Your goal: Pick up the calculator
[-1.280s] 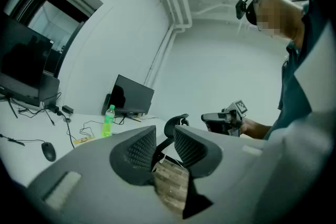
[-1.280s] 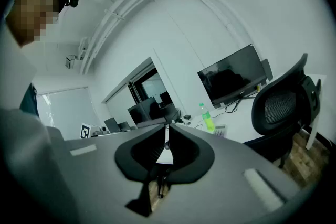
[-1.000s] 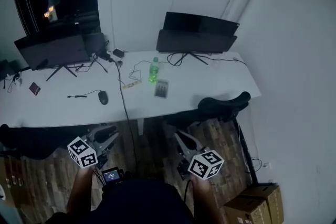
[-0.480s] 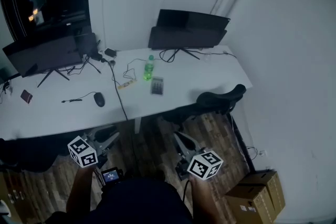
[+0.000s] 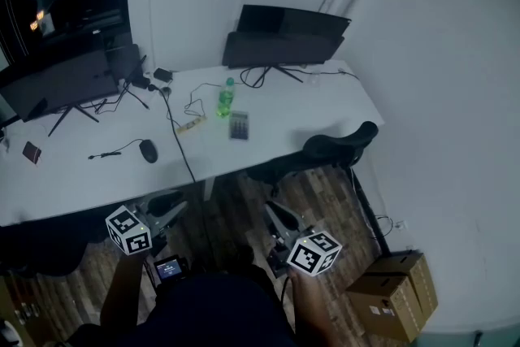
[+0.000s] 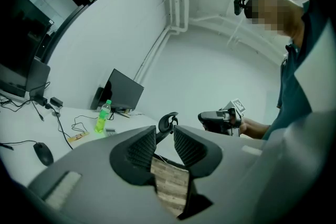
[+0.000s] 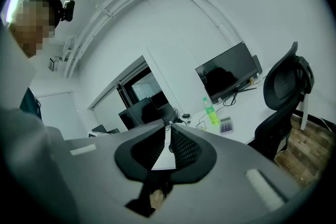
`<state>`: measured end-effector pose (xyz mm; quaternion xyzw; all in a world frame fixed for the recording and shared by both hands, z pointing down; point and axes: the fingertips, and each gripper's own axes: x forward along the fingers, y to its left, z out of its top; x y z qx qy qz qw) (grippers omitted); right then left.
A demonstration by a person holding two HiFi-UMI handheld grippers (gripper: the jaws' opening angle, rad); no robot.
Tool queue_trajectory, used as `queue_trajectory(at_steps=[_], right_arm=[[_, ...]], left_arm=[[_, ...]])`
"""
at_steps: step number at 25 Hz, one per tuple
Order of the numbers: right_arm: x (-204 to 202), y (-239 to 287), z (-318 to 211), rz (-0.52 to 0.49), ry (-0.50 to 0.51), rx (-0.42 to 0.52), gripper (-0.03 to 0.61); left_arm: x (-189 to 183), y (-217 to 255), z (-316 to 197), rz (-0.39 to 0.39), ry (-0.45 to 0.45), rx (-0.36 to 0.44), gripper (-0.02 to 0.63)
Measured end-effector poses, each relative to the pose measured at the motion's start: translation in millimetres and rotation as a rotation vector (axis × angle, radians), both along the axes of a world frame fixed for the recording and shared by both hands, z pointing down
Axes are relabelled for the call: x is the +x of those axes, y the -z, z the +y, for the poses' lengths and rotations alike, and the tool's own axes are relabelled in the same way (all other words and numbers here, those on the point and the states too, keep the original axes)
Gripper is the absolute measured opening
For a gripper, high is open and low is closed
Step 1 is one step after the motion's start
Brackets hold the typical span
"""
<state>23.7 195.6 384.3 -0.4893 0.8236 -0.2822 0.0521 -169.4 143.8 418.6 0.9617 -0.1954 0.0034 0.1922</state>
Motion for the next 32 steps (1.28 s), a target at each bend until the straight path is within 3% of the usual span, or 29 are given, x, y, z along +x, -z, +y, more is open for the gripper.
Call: queue_trajectory(at_steps=[9, 32], right_arm=[[20, -8, -44, -0.029, 0.049, -0.001, 0.017], [71, -16, -162, -0.085, 0.328, -0.008, 0.017]], left_arm=[[17, -5, -23, -0.02, 0.05, -0.015, 0.101], [70, -4, -73, -0.069, 0.326, -0.013, 0.103]])
